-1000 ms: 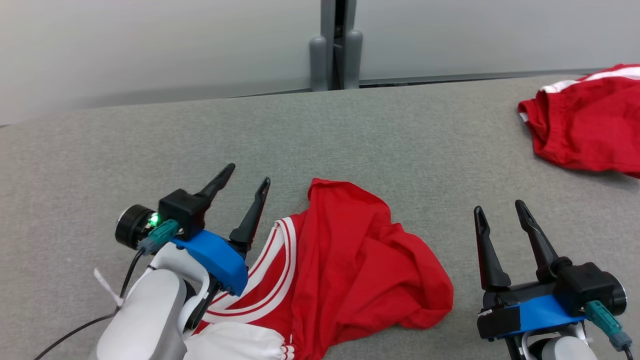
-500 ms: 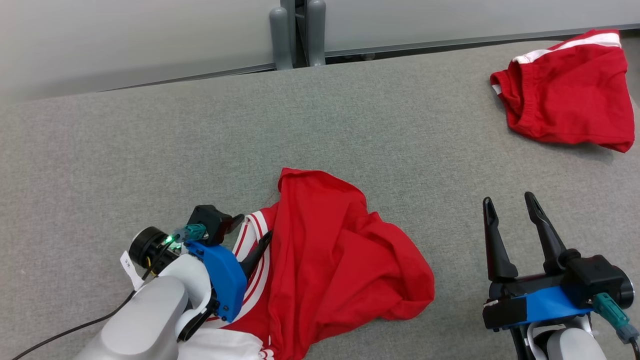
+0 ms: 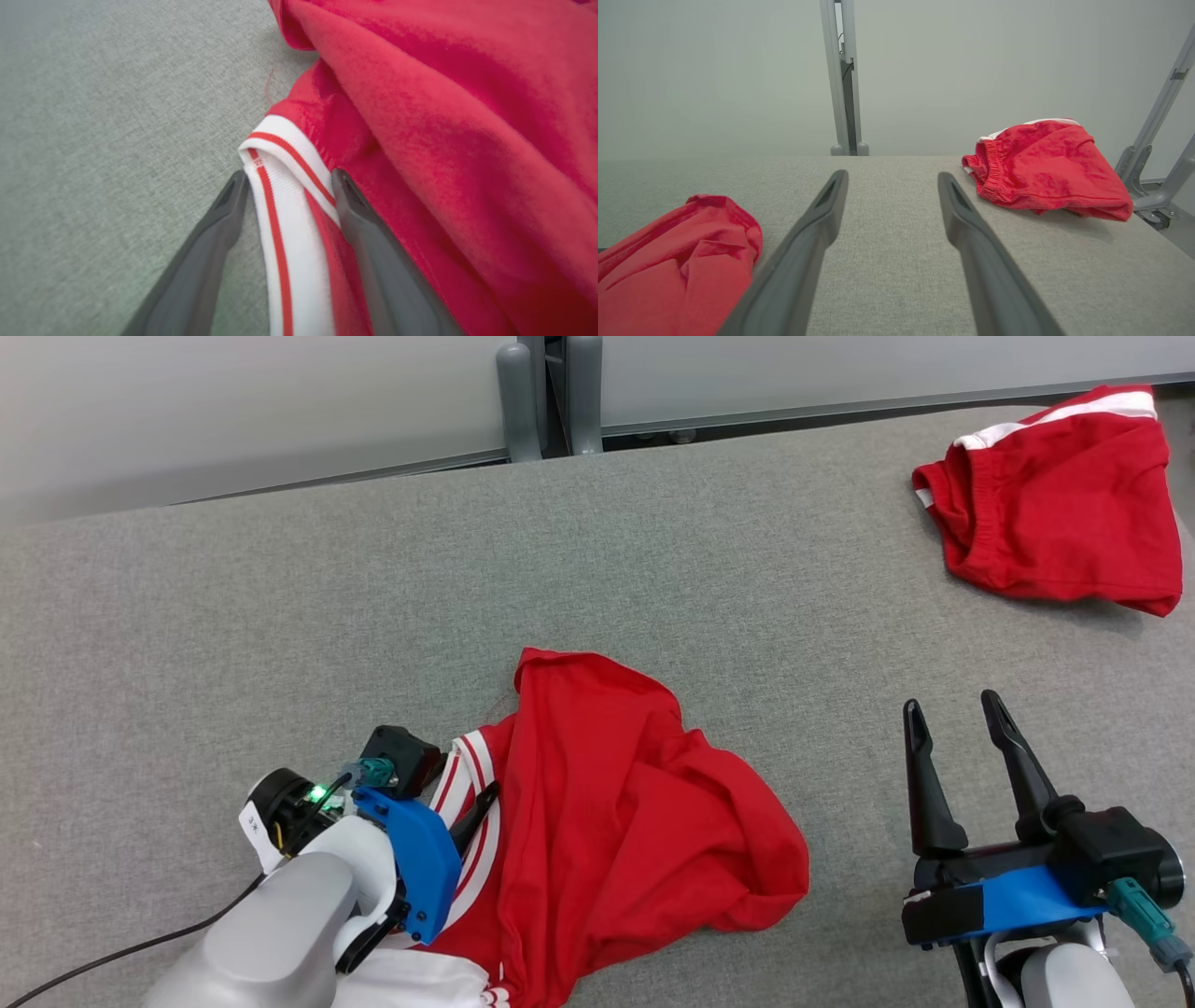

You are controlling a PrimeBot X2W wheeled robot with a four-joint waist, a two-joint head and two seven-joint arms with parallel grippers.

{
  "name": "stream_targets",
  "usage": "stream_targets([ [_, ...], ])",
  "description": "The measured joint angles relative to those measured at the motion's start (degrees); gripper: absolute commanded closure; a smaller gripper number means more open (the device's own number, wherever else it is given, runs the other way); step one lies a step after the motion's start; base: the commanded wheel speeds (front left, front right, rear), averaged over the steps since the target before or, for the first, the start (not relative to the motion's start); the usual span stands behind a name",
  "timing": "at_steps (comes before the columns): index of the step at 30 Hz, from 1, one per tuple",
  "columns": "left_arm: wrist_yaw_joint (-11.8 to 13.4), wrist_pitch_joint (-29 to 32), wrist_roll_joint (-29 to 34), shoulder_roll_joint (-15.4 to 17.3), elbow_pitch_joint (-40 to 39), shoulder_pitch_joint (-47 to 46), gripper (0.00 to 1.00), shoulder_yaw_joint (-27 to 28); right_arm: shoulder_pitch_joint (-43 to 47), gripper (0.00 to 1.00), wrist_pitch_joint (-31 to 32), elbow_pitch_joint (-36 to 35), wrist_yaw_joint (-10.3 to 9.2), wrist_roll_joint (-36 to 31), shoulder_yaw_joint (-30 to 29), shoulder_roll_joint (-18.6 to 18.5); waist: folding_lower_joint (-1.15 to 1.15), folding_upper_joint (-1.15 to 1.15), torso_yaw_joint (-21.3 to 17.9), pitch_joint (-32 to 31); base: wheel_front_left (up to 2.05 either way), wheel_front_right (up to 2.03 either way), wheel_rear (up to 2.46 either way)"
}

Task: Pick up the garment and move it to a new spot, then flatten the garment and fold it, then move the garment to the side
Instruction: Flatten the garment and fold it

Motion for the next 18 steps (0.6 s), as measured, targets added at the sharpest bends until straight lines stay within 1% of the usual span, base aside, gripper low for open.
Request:
stream_targets([
  [1,0.0,-0.1,-0.4,0.0,0.0,-0.3,1.00,-0.8,0.0,0.00,-0.1,0.0,0.00,0.0,0.1,0.0,0.00,0.00,0.0,0.0,0.00,0.00,0.00],
  [3,0.0,-0.6,-0.9,0.1,-0.1,-0.6,1.00,-2.4,-0.1,0.00,-0.2,0.0,0.00,0.0,0.2,0.0,0.00,0.00,0.1,-0.1,0.00,0.00,0.00],
  [6,0.0,-2.3,-1.9,-0.2,0.3,-1.3,1.00,-3.4,0.0,0.00,-0.4,0.1,0.00,0.1,0.1,0.0,0.00,0.00,0.4,-0.5,0.00,0.00,0.00],
  [12,0.1,-8.7,-2.6,-0.2,0.5,-6.0,1.00,-1.7,0.8,0.00,-0.5,0.5,0.00,0.1,-0.3,0.0,0.00,0.00,1.5,-2.9,0.00,0.00,0.00],
  [15,1.1,-10.7,-1.8,0.6,-0.7,-7.7,1.00,-0.8,1.2,0.00,-0.6,0.6,0.00,0.1,-0.3,0.0,0.00,0.00,1.9,-4.1,0.00,0.00,0.00],
  [18,2.8,-12.2,-1.5,2.0,-4.3,-8.4,1.00,0.7,2.2,0.00,-0.6,0.6,0.00,0.3,-0.5,0.0,0.00,0.00,2.4,-5.8,0.00,0.00,0.00],
])
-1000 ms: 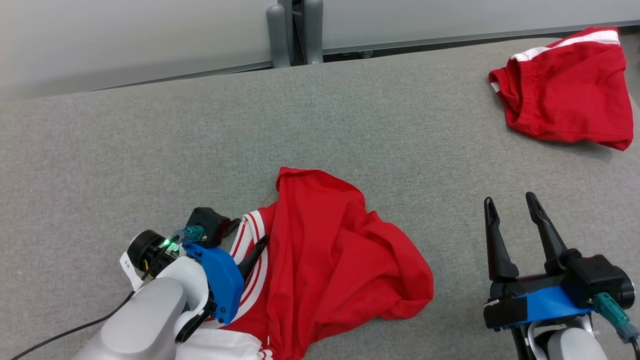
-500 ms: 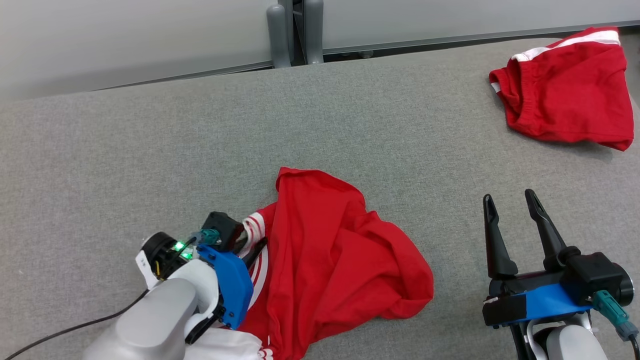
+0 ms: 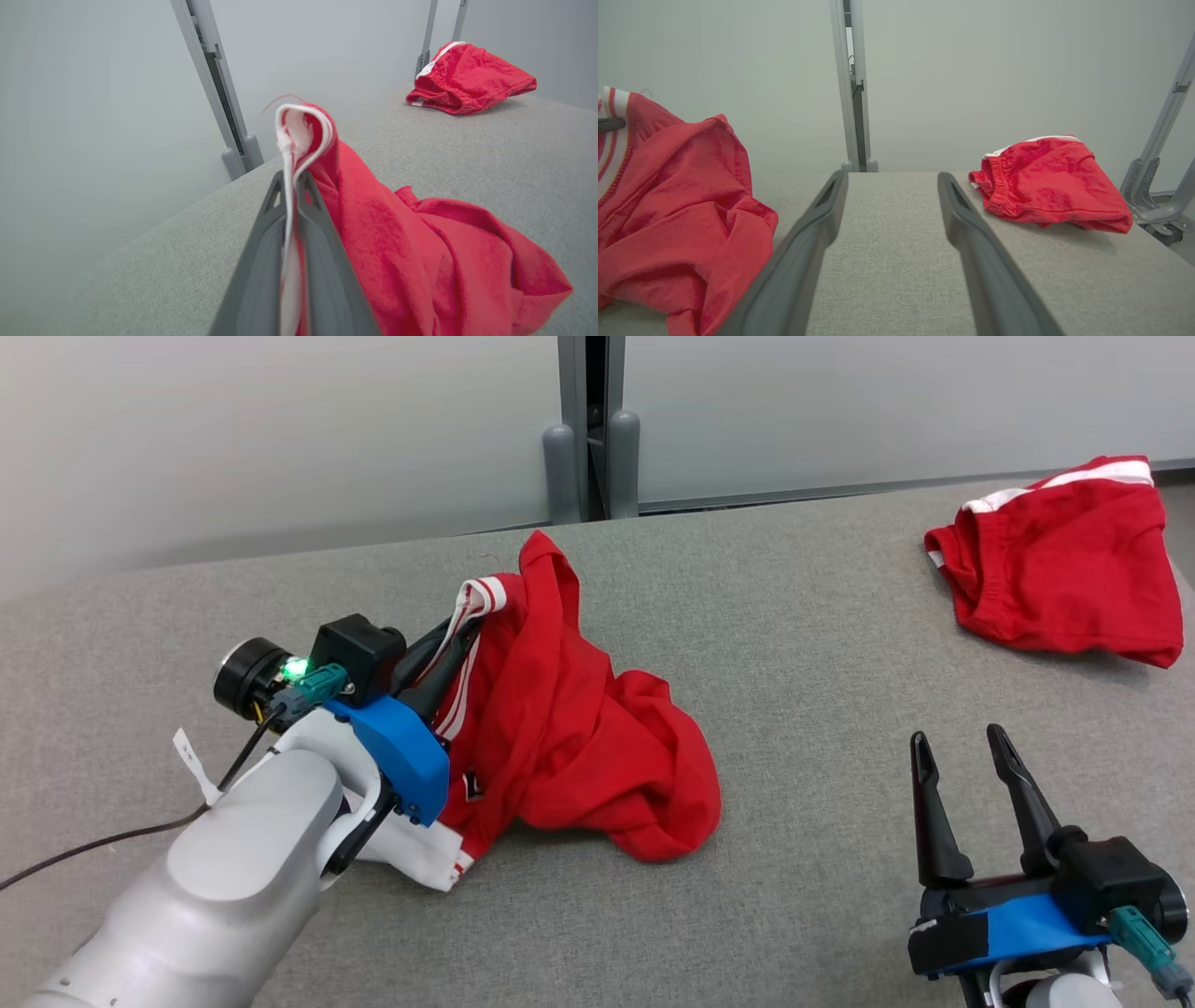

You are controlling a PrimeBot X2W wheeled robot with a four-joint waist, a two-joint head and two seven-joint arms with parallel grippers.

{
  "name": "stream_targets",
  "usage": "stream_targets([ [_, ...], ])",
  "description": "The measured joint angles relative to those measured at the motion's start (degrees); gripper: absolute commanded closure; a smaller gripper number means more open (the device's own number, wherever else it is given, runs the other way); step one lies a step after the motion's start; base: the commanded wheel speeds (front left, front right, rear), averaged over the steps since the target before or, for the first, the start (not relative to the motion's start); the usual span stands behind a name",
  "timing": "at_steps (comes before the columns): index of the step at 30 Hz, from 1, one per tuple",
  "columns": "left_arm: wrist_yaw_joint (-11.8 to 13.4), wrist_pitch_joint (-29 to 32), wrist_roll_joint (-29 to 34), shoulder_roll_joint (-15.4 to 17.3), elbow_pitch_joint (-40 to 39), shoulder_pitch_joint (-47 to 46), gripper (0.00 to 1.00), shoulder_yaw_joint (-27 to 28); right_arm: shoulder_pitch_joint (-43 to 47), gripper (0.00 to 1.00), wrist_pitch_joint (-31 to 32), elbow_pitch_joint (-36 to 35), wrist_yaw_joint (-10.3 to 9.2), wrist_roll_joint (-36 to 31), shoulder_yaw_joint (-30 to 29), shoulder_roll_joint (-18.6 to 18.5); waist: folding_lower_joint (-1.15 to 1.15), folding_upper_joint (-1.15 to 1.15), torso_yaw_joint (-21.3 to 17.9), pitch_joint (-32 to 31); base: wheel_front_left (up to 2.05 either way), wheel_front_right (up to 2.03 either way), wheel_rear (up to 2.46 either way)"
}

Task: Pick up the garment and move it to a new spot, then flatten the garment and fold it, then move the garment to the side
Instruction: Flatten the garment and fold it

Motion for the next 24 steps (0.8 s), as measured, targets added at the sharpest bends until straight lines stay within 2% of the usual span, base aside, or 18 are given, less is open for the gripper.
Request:
stream_targets([
  [4,3.9,-0.9,0.8,2.8,-8.0,1.9,1.00,1.4,1.4,0.00,0.1,0.0,0.00,0.2,-0.1,0.0,0.00,0.00,0.7,-1.9,0.00,0.00,0.00],
  [5,6.3,-1.0,0.8,4.4,-12.9,4.8,1.00,1.9,2.0,0.00,0.0,-0.1,0.00,0.6,-0.2,0.0,0.00,0.00,1.1,-2.4,0.00,0.00,0.00],
  [9,11.0,-0.8,0.6,6.9,-23.4,11.7,1.00,1.6,3.4,0.00,0.0,-0.3,0.00,1.0,-0.5,0.0,0.00,0.00,1.9,-2.9,0.00,0.00,0.00],
  [12,13.5,0.4,0.6,8.5,-29.6,15.5,1.00,0.9,3.7,0.00,0.0,-0.4,0.00,1.1,-0.9,0.0,0.00,0.00,2.6,-2.7,0.00,0.00,0.00],
  [19,16.6,2.4,0.8,11.1,-37.1,17.2,1.00,0.7,3.6,0.00,0.5,-0.6,0.00,0.9,-0.8,0.0,0.00,0.00,3.5,-2.8,0.00,0.00,0.00],
  [24,17.2,2.7,1.0,13.2,-38.1,16.5,1.00,2.0,3.4,0.00,0.5,-0.7,0.00,0.9,-0.5,0.0,0.00,0.00,3.3,-2.2,0.00,0.00,0.00],
])
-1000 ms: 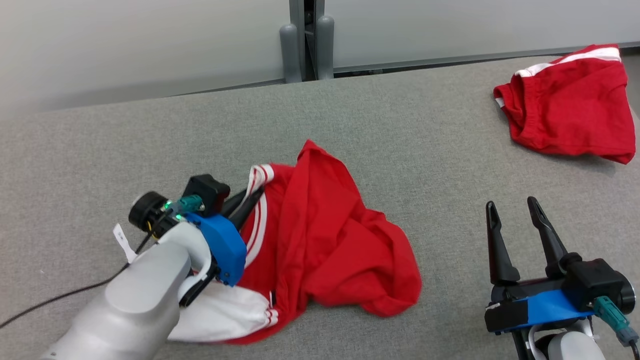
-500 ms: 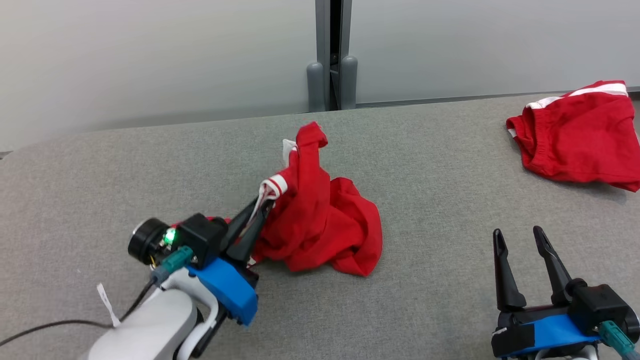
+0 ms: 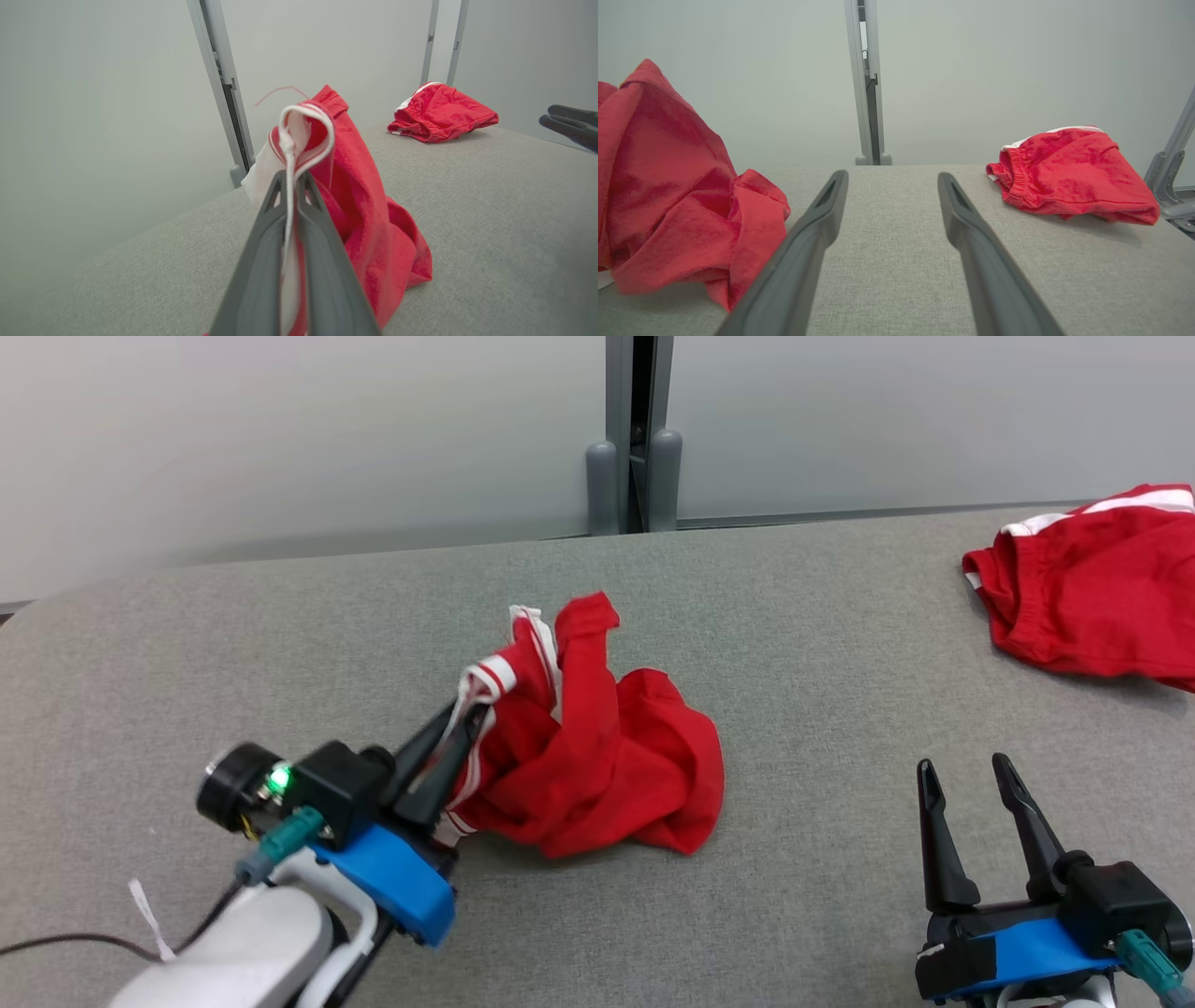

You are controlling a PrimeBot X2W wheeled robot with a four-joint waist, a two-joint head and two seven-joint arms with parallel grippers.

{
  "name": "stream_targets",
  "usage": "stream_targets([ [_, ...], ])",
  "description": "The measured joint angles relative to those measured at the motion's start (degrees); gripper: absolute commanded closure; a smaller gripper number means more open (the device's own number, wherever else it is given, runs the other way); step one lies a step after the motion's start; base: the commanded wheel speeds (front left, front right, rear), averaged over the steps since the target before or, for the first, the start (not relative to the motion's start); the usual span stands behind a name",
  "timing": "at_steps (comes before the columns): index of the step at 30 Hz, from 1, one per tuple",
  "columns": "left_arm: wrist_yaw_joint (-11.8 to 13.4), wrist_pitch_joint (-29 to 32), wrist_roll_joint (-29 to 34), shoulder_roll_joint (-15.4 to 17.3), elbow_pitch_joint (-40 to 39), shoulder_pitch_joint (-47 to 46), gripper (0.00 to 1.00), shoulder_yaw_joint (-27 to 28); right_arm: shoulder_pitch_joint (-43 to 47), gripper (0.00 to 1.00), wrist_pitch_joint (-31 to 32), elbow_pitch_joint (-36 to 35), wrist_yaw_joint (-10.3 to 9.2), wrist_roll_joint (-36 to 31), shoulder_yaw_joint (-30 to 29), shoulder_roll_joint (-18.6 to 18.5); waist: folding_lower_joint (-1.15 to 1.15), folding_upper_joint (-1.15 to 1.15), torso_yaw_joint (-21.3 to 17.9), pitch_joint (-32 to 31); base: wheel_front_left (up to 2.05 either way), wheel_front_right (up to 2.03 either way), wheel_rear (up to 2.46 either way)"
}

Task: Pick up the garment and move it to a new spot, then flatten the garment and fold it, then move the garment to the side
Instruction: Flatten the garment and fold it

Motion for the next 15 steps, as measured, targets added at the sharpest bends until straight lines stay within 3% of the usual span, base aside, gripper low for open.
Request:
stream_targets([
  [5,-1.2,0.6,0.8,2.2,1.6,-4.6,1.00,1.7,-0.6,0.00,-0.3,0.2,0.00,0.1,-0.3,0.0,0.00,0.00,-0.9,1.5,0.00,0.00,0.00],
  [15,-8.6,0.8,2.9,5.0,14.7,-15.6,1.00,3.1,-4.3,0.00,-1.1,0.9,0.00,0.1,-0.7,0.0,0.00,0.00,-4.9,6.7,0.00,0.00,0.00],
])
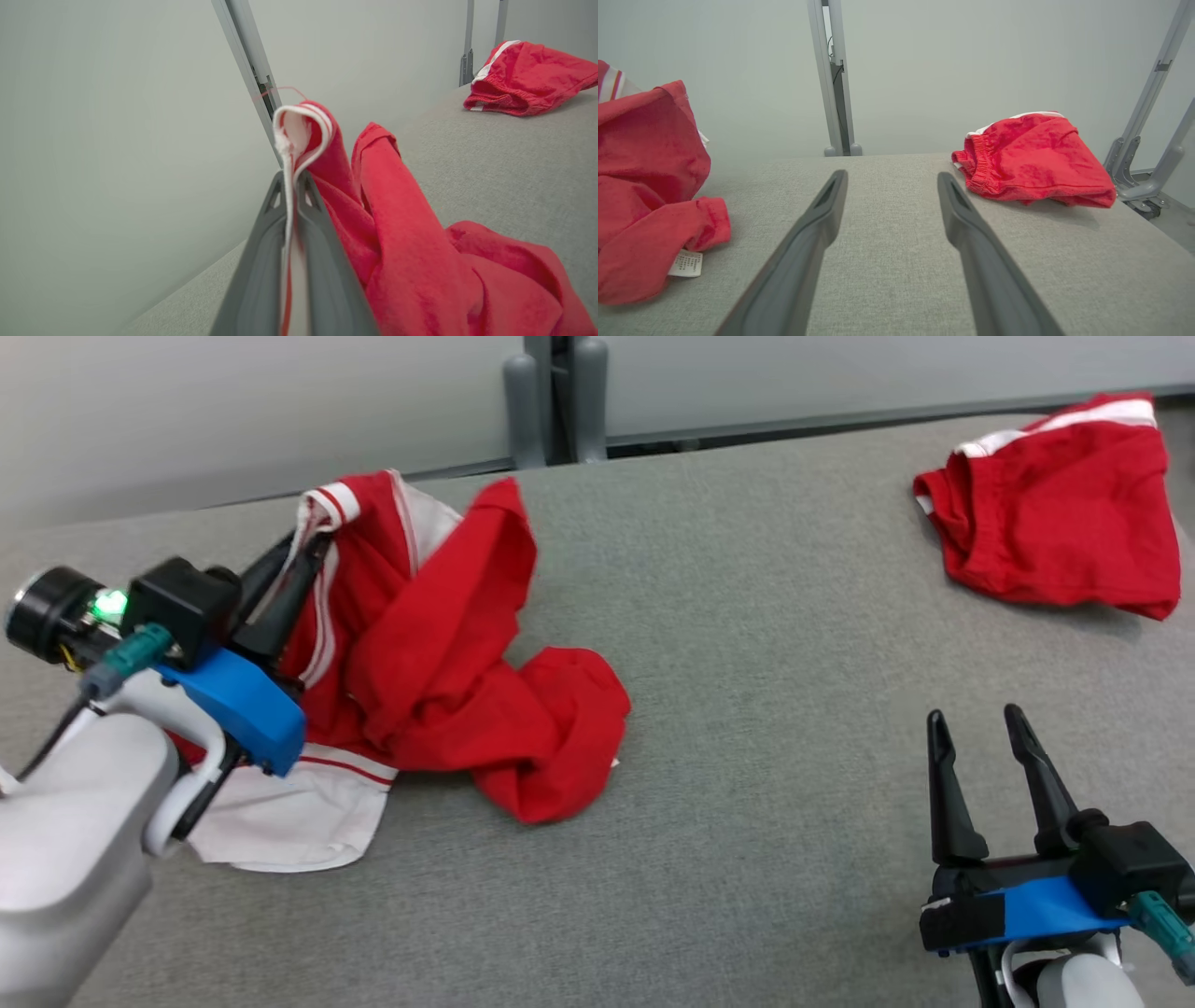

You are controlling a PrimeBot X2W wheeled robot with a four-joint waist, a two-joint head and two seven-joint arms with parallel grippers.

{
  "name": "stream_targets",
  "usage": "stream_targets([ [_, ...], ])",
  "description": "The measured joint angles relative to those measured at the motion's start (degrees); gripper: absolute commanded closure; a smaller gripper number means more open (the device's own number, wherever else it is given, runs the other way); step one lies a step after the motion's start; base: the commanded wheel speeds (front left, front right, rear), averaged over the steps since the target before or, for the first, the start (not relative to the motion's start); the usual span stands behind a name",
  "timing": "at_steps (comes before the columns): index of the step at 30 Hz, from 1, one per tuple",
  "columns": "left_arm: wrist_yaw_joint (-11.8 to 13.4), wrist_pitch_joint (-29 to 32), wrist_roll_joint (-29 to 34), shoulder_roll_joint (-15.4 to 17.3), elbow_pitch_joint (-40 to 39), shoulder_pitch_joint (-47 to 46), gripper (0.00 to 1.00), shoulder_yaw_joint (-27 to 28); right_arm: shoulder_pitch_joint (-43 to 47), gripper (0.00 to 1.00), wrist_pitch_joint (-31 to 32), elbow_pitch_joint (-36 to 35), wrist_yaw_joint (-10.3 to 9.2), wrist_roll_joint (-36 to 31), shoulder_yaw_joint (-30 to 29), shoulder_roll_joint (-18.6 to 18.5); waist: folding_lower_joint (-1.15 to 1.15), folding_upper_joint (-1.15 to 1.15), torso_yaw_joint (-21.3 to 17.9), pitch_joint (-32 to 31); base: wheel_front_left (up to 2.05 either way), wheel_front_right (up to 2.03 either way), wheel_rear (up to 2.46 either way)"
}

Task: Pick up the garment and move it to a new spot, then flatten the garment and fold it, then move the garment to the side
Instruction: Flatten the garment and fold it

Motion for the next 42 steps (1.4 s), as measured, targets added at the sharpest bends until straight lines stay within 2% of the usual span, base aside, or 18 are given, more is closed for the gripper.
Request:
stream_targets([
  [7,-4.0,-2.6,0.6,-0.7,12.7,-3.7,1.00,-0.1,-1.7,0.00,-0.8,1.1,0.00,0.0,-0.8,0.0,0.00,0.00,-3.4,3.4,0.00,0.00,0.00],
  [8,-4.1,-3.0,0.7,-1.0,14.4,-3.9,0.67,-0.2,-1.8,0.00,-0.8,1.3,0.00,0.0,-0.8,0.0,0.00,0.00,-3.8,3.8,0.00,0.00,0.00],
  [9,-4.2,-3.4,1.1,-1.2,16.2,-4.0,0.00,-0.2,-1.9,0.00,-0.8,1.5,0.00,0.0,-0.8,0.0,0.00,0.00,-4.1,4.1,0.00,0.00,0.00],
  [14,-4.5,-4.9,1.6,-3.2,20.1,-4.1,0.00,1.0,-1.9,0.00,-1.3,2.0,0.00,0.0,-1.5,0.0,0.00,0.00,-4.3,4.8,0.00,0.00,0.00],
  [17,-3.3,-5.0,1.6,-3.4,18.9,-3.6,0.00,3.9,-1.8,0.00,-1.3,2.3,0.00,-0.2,-1.7,0.0,0.00,0.00,-3.4,4.3,0.00,0.00,0.00],
  [21,-0.3,-5.2,3.0,-3.0,11.3,0.6,0.00,10.9,-1.6,0.00,-1.5,2.3,0.00,-0.3,-1.8,0.0,0.00,0.00,-2.1,3.4,0.00,0.00,0.00],
  [25,3.7,-5.2,5.6,-2.7,0.1,10.7,0.00,20.1,-0.5,0.00,-1.5,2.3,0.00,-0.2,-2.0,0.0,0.00,0.00,0.1,2.0,0.00,0.00,0.00],
  [27,4.5,-5.2,6.1,-2.9,-1.7,13.0,0.00,21.5,-0.2,0.00,-1.5,2.4,0.00,-0.2,-2.0,0.0,0.00,0.00,0.5,1.7,0.00,0.00,0.00],
  [34,8.5,-5.2,9.9,-7.4,-13.1,29.4,0.00,30.9,1.0,0.00,-1.5,2.3,0.00,0.2,-2.1,0.0,-0.01,0.00,3.6,-0.4,0.00,0.00,0.00],
  [36,8.7,-5.2,10.9,-9.2,-14.9,33.5,0.00,33.0,1.1,0.00,-1.5,2.0,0.00,0.2,-2.1,0.0,-0.01,0.00,4.4,-0.7,0.00,0.00,0.00],
  [37,7.9,-5.2,11.7,-10.4,-15.2,36.4,0.00,34.3,1.2,0.00,-1.3,1.7,0.00,0.2,-2.2,0.0,-0.01,0.00,5.1,-0.9,0.00,0.00,0.00],
  [38,7.9,-5.2,11.7,-10.4,-15.2,36.4,0.00,34.3,1.2,0.00,-1.3,1.7,0.00,0.2,-2.2,0.0,-0.01,0.00,5.1,-0.9,0.00,0.00,0.00],
  [42,5.4,-5.2,12.3,-12.5,-14.5,38.0,0.00,36.4,1.2,0.00,-0.8,1.2,0.00,-0.1,-2.1,0.0,-0.01,0.00,6.0,-1.0,0.00,0.00,0.00],
])
